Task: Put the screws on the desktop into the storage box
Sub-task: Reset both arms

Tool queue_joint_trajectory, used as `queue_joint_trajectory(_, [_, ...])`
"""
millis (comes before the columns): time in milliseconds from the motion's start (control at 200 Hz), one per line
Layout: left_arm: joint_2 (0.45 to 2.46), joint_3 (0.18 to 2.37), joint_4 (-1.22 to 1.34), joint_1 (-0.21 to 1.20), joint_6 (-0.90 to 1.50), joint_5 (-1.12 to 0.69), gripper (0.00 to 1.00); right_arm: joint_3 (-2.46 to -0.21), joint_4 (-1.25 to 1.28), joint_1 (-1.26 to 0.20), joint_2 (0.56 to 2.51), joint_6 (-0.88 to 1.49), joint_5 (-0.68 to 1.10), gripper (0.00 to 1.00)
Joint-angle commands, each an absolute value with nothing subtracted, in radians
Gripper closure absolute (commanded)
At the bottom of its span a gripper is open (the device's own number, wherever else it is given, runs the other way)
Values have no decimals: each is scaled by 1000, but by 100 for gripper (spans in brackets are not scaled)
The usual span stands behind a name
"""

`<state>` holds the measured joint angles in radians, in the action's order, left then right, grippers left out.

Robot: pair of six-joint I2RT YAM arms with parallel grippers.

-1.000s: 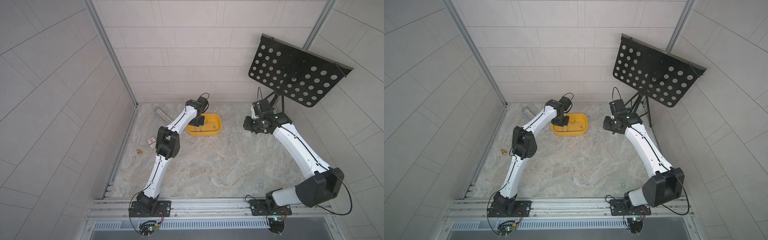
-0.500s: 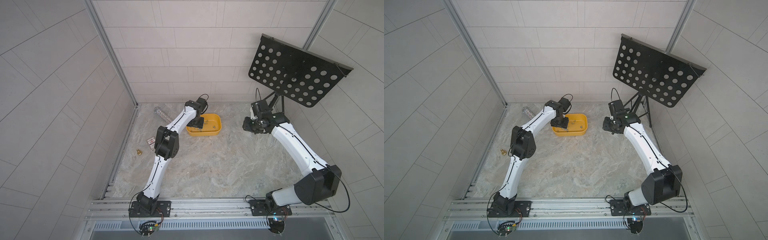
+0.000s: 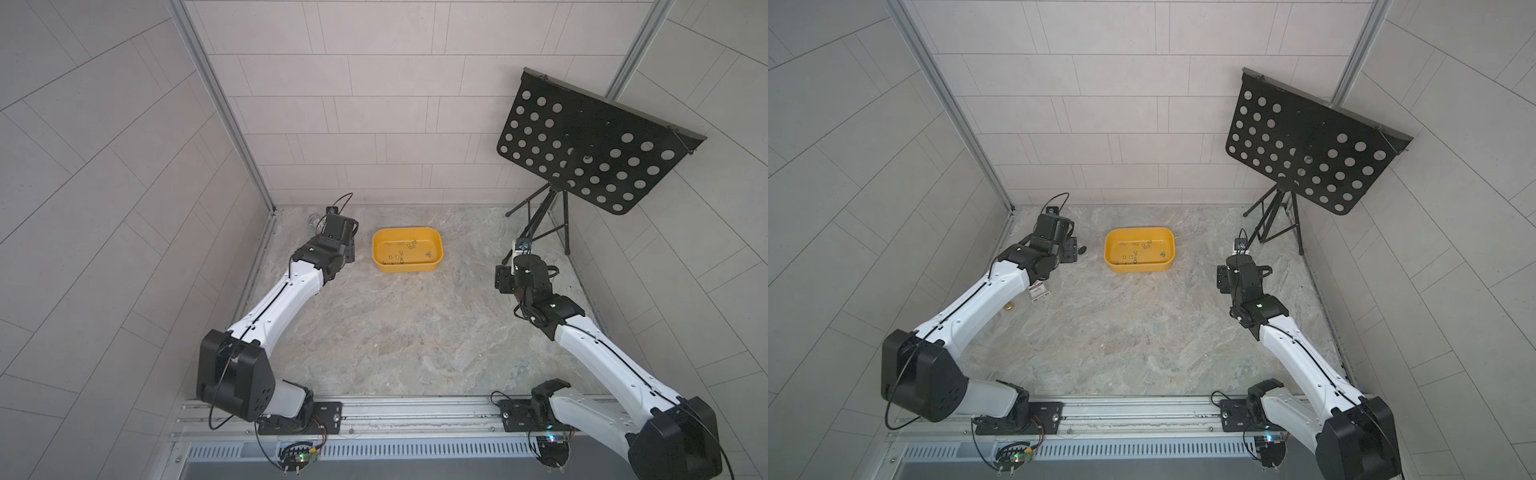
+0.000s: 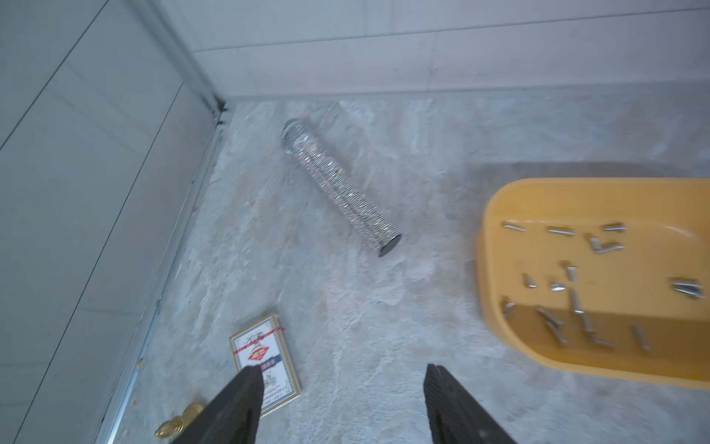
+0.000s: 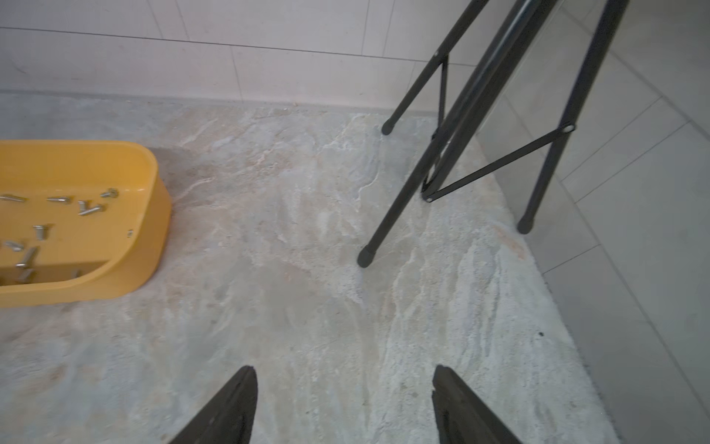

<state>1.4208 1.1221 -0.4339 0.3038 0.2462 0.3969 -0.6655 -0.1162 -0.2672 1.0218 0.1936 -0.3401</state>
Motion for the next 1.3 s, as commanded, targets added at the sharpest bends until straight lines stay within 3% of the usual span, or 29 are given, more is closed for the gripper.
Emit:
queue_joint_trajectory(0, [1401,984,-245,279,245,513,26,-593,177,-264,1035,81,-515,22])
queue_joint_trajectory(310, [1268,716,100,201,188,713,15,-420,585,-134,1181,81,-473,16])
queue_joint_trajectory(565, [1278,609,251,157,215,708,15,-401,741,-78,1394,91,-385,15])
queue_joint_trajectory(685, [1272,514,377,143,201,705,14,-344,958,-70,1519,80,-332,15])
queue_joint_trajectory(770, [1278,459,475,132,175,658,14,-334,1058,-72,1592,57,-314,16])
queue_joint_trajectory(976, [1355,411,629,88,117,484,14,-366,948,-40,1566,88,-251,17])
queue_joint_trajectory(1011, [1384,402,678,79,114,468,14,-368,942,-37,1565,91,-250,14])
queue_joint_trajectory(1046, [1427,386,744,75,114,459,14,-367,954,-37,1570,91,-249,1])
queue_joint_trajectory(1146, [1581,395,914,61,48,330,15,-367,951,-38,1569,90,-249,0])
queue_joint_trajectory(1196, [1559,419,818,57,53,301,12,-367,947,-38,1568,90,-249,0])
queue_joint_trajectory(1231, [1526,451,699,57,56,296,4,-367,950,-38,1569,90,-248,0])
queue_joint_trajectory(1296, [1559,420,825,56,53,299,0,-365,953,-37,1567,85,-250,0])
